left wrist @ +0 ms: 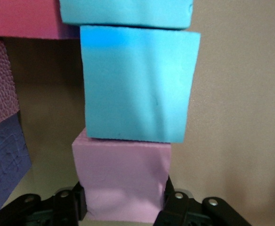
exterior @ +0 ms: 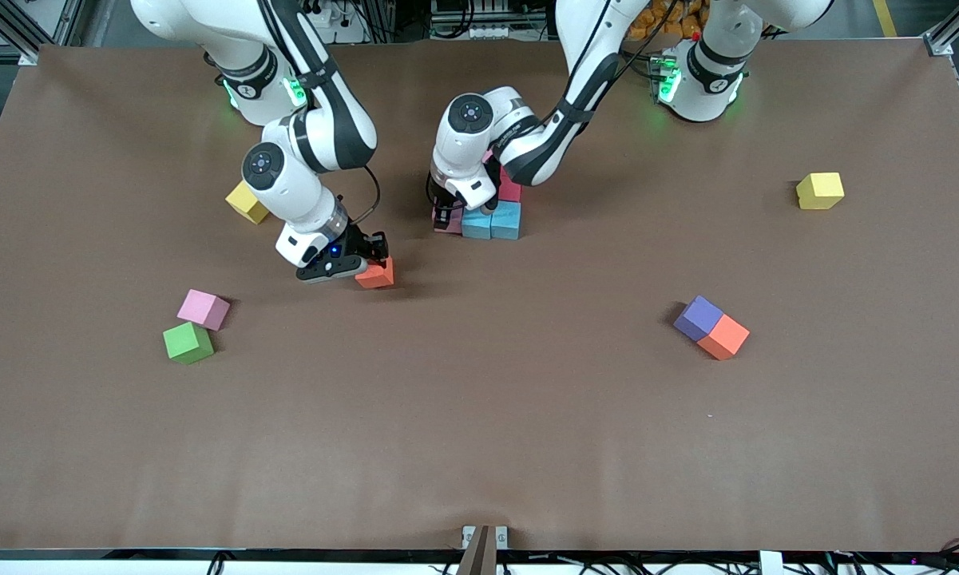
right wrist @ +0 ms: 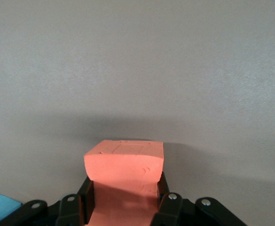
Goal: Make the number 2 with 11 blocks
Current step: 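Set orange under pink with the right gripper while the left gripper withdraws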
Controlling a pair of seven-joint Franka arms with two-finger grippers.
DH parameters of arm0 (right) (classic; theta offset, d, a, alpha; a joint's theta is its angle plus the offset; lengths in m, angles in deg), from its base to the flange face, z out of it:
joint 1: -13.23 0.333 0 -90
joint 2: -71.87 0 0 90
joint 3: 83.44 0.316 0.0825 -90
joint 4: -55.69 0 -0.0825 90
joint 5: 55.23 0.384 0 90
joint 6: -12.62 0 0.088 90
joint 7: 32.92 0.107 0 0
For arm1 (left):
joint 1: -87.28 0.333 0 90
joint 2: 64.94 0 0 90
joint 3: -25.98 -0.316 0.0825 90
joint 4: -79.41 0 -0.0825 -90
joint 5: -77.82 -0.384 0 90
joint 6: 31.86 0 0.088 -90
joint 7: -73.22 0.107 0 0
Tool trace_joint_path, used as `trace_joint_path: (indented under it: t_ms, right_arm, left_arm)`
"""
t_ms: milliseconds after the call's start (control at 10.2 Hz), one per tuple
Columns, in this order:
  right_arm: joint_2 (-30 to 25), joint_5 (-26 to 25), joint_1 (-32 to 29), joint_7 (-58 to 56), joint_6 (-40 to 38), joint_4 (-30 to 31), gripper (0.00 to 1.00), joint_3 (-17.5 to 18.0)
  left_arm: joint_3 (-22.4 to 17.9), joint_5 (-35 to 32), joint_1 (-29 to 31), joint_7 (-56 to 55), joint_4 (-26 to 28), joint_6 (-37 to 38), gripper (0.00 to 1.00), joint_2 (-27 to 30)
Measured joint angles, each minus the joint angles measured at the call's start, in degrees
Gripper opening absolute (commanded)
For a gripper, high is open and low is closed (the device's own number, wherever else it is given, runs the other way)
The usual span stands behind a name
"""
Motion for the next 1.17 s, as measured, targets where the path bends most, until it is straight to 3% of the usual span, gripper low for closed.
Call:
trace_joint_path:
  t_ms: [684, 1172]
  right_arm:
    - [0.31, 0.02, 3.56, 8.81, 0.00, -0.77, 0.09, 0.03]
    - [1.27, 0.03, 4.87, 11.51, 0.27, -1.31, 0.07, 0.04]
  left_arm:
    - [0.06, -0.87, 0.42, 1.95, -0.69, 0.12, 1.00, 0.94]
    - [0.64, -1.53, 1.40, 10.65, -0.13, 7.74, 1.00, 7.52]
